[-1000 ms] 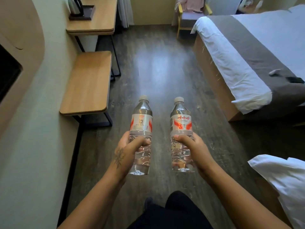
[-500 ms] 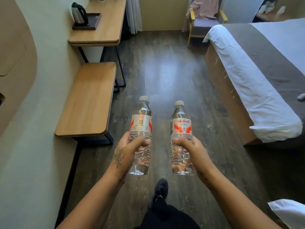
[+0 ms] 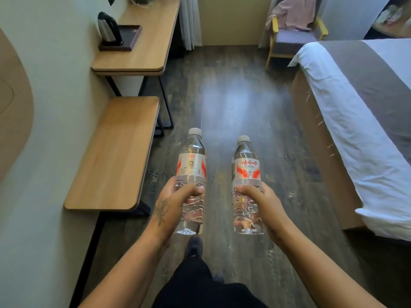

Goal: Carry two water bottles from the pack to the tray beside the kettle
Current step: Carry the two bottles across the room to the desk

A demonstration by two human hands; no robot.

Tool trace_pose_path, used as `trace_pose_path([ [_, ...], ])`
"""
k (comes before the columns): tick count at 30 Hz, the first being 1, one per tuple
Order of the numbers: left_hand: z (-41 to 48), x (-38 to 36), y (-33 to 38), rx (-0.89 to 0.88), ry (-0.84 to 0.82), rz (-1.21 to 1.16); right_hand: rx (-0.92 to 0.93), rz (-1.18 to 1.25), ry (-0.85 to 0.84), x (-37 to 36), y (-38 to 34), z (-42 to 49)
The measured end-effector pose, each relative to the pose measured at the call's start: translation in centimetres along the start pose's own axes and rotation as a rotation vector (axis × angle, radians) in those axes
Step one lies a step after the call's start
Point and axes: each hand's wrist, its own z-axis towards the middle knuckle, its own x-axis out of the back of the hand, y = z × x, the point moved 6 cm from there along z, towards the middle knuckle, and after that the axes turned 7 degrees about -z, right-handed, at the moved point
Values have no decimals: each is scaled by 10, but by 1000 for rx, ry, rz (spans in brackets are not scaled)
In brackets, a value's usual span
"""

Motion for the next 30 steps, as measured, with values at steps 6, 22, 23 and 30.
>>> trace_pose_path([
  [6, 94, -18, 40, 7, -4, 1, -6, -17, -1, 10, -37, 96],
  [22, 372, -71, 203, -8, -45, 25, -14, 24, 37, 31, -202, 363],
  [23, 385, -76, 211, -9, -47, 19, -11, 30, 40, 35, -211, 377],
  [30, 495, -113, 257, -31, -29, 21, -8, 31, 23, 62, -256, 490],
])
